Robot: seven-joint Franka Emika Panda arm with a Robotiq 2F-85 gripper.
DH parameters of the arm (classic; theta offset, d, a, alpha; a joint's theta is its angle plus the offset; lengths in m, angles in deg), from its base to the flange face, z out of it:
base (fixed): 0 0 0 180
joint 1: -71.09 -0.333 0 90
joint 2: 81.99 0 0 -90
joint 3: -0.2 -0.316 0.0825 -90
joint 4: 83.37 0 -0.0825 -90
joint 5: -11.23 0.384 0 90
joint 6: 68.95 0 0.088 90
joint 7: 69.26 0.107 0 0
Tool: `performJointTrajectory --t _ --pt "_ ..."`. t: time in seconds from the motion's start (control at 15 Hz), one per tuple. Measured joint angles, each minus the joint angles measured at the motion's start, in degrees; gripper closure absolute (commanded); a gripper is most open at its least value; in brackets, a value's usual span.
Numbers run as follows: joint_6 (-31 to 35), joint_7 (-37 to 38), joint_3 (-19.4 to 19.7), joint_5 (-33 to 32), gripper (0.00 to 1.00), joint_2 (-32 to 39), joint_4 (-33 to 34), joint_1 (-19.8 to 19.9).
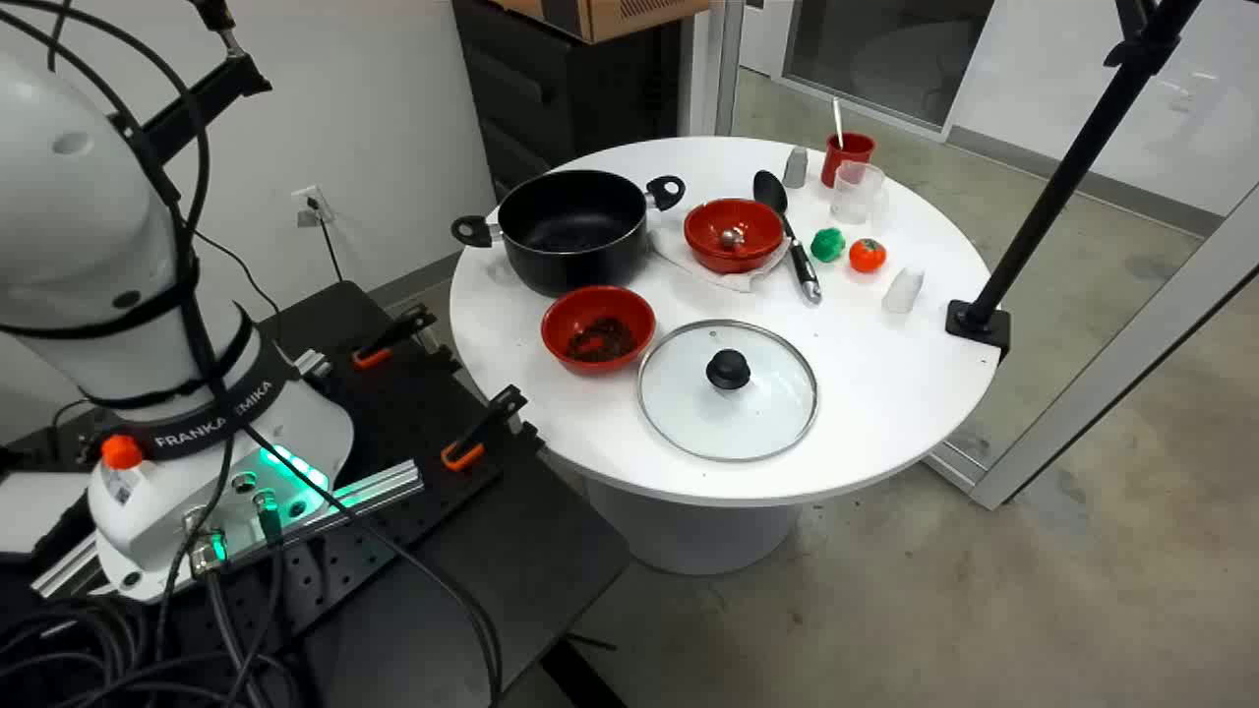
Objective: Pick up the lid and close the pot
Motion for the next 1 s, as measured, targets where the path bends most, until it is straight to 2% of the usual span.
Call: performJointTrajectory --t 0.8,1.0 --pt "0.18 0.00 0.03 -0.12 0.00 0.01 0.00 0.02" --pt "4.19 -0.31 1.14 -1.98 0.00 0.91 -1.48 1.33"
